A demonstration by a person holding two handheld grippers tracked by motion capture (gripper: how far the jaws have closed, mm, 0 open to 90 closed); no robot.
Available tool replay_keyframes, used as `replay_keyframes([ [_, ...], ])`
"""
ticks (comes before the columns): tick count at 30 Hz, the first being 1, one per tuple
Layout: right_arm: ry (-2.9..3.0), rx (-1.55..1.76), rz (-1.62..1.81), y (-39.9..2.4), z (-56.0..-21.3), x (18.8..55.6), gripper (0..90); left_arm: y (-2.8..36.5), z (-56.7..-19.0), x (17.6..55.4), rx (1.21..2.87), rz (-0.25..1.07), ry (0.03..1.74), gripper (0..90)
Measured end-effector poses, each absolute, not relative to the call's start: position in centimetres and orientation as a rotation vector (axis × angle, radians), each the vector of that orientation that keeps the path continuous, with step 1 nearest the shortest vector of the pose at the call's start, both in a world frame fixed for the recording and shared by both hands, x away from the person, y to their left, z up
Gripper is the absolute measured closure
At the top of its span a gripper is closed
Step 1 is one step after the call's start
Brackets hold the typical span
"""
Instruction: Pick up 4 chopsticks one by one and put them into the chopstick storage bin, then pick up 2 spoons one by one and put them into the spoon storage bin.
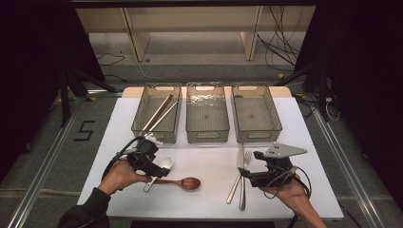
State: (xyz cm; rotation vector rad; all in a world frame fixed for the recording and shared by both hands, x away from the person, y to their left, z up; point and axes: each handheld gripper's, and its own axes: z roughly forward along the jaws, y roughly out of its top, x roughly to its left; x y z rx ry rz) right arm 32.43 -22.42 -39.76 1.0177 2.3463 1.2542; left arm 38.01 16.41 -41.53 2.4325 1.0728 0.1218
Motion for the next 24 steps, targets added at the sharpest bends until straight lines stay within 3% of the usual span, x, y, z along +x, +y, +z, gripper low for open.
replay_keyframes([
  [24,2.347,1.013,1.257,-22.4,-39.7,32.4,22.4,16.4,-43.9,37.0,2.549,0.075,1.037,23.9],
])
